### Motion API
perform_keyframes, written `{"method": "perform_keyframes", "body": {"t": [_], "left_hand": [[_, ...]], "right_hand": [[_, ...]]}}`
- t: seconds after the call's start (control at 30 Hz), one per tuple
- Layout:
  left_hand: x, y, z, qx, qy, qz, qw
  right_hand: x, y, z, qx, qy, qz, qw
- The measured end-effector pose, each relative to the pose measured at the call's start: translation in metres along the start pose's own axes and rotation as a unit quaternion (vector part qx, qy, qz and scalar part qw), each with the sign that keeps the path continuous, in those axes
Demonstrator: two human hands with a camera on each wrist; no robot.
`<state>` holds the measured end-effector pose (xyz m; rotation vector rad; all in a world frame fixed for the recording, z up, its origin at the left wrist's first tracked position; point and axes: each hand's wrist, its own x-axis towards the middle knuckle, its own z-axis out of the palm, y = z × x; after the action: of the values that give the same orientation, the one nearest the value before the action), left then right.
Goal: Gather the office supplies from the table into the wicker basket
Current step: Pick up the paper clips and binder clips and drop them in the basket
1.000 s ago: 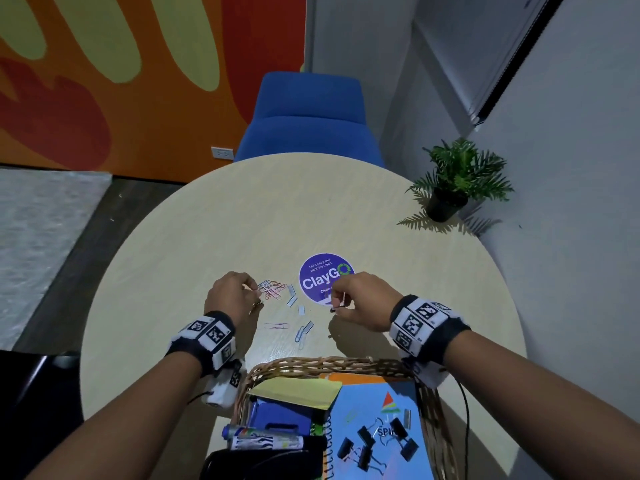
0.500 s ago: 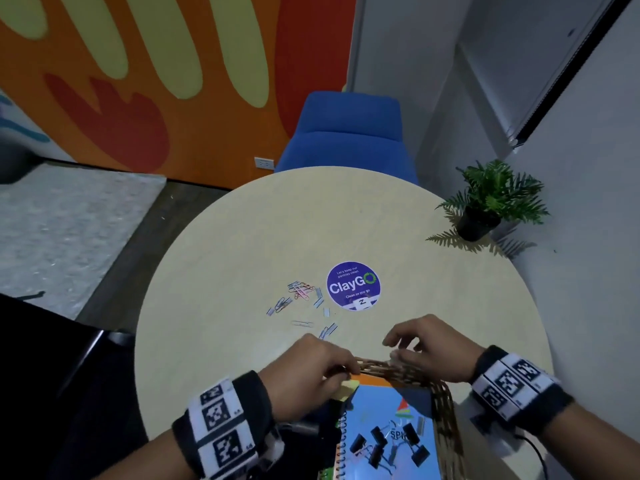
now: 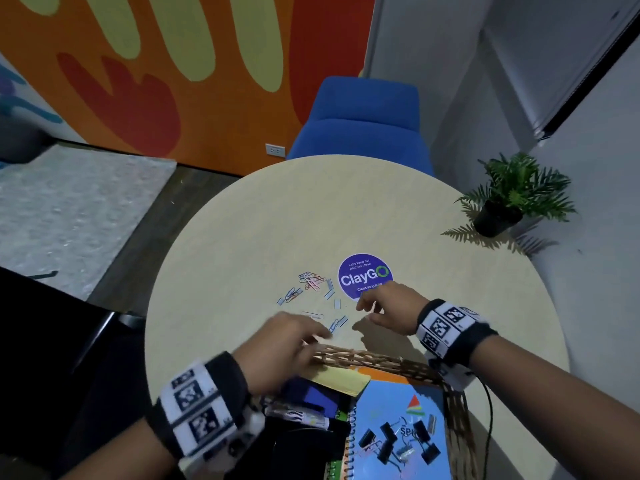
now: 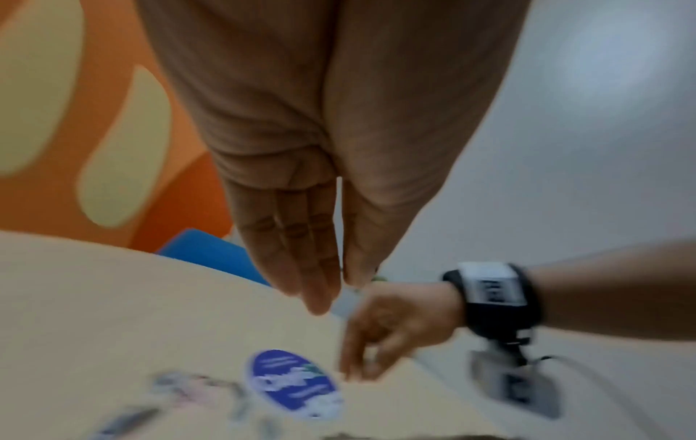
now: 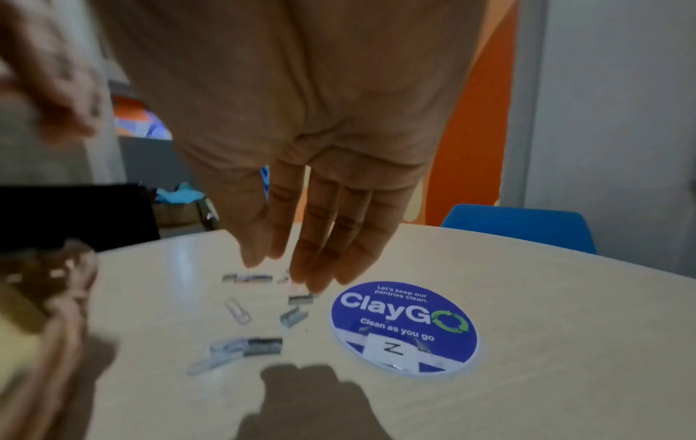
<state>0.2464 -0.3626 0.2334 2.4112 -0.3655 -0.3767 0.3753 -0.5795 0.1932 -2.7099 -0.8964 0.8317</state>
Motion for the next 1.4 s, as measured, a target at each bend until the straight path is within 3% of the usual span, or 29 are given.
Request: {"method": "perform_keyframes", "body": {"t": [0.13, 0.27, 0.47, 0.63, 0.83, 0.93, 1.03, 1.17, 1.4], "left_hand": [[0.029, -0.075, -0.022, 0.075, 0.057, -0.119, 0.988], [0.061, -0.128, -0.003, 0.051, 0.093, -0.224, 0.969], [0.088, -0.142, 0.036, 0.034, 0.085, -0.264, 0.960], [0.097, -0.144, 0.037, 0.059, 0.053, -0.265, 0.961], [0.084, -0.140, 0.022, 0.100, 0.004, -0.259, 0.961], [0.075, -0.131, 0.009, 0.050, 0.024, -0.254, 0.965], [0.064, -0.120, -0.004, 0.009, 0.050, -0.222, 0.974], [0.053, -0.088, -0.014, -0.001, 0.057, -0.156, 0.986], [0.054, 0.000, 0.000, -0.050, -0.040, -0.050, 0.997]], "right_hand": [[0.029, -0.013, 0.008, -0.095, -0.041, -0.004, 0.995], [0.057, -0.019, 0.031, -0.179, -0.042, -0.038, 0.982], [0.078, -0.015, 0.048, -0.131, -0.041, -0.020, 0.990], [0.078, -0.014, 0.043, -0.098, -0.052, 0.005, 0.994], [0.046, -0.004, 0.014, -0.014, 0.017, 0.008, 1.000], [0.008, 0.006, -0.004, 0.055, 0.084, 0.003, 0.995], [-0.034, 0.018, -0.008, 0.103, 0.111, 0.006, 0.988], [-0.083, 0.021, -0.001, 0.152, 0.088, 0.005, 0.984], [-0.118, 0.013, 0.024, 0.147, 0.050, -0.021, 0.988]]}}
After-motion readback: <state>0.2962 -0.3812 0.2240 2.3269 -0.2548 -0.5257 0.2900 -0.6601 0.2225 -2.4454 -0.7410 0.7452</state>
